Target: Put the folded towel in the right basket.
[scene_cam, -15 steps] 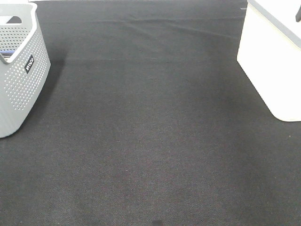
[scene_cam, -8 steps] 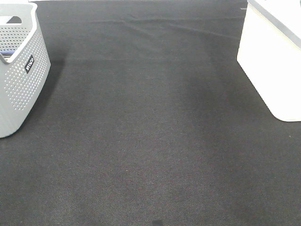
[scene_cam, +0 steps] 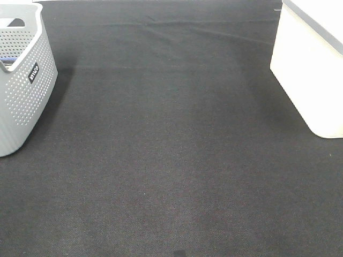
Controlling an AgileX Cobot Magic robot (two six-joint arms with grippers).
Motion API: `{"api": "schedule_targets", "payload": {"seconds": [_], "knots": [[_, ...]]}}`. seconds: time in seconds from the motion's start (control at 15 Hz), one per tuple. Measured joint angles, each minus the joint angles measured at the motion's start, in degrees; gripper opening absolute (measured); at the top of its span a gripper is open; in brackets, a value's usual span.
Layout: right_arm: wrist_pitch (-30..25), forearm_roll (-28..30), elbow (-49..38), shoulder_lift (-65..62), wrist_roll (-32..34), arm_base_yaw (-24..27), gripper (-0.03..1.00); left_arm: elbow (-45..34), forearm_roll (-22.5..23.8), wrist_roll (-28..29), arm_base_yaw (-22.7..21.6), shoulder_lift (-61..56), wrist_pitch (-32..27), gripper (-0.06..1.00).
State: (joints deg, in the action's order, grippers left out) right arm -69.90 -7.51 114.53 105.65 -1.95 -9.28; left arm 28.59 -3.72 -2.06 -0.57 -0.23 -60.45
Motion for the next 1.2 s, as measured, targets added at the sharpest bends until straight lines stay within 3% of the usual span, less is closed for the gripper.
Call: {"api": "schedule_targets", "payload": {"seconds": [0.13,0.2,0.73,1.0,1.2], "knots": [[0.1,1.1,-12.6,-8.6,0.2,0.1,0.86,0.0,0.0,0.0,0.0,0.0,0.0,0.97],[0.1,1.1,-12.6,-8.6,0.2,0.1,0.86,0.0,0.0,0.0,0.0,0.0,0.0,0.97],[0.1,0.8,-60.1,-41.1,1.9,0.1,0.86,0.0,0.0,0.0,0.0,0.0,0.0,0.97],[0.4,1.1,-75.3,-58.0,1.9,0.1,0.86,0.0,0.0,0.0,0.0,0.0,0.0,0.97],[5.1,3.0,-81.9,-71.7,1.5,0.1,0.86,0.0,0.0,0.0,0.0,0.0,0.0,0.97]]}}
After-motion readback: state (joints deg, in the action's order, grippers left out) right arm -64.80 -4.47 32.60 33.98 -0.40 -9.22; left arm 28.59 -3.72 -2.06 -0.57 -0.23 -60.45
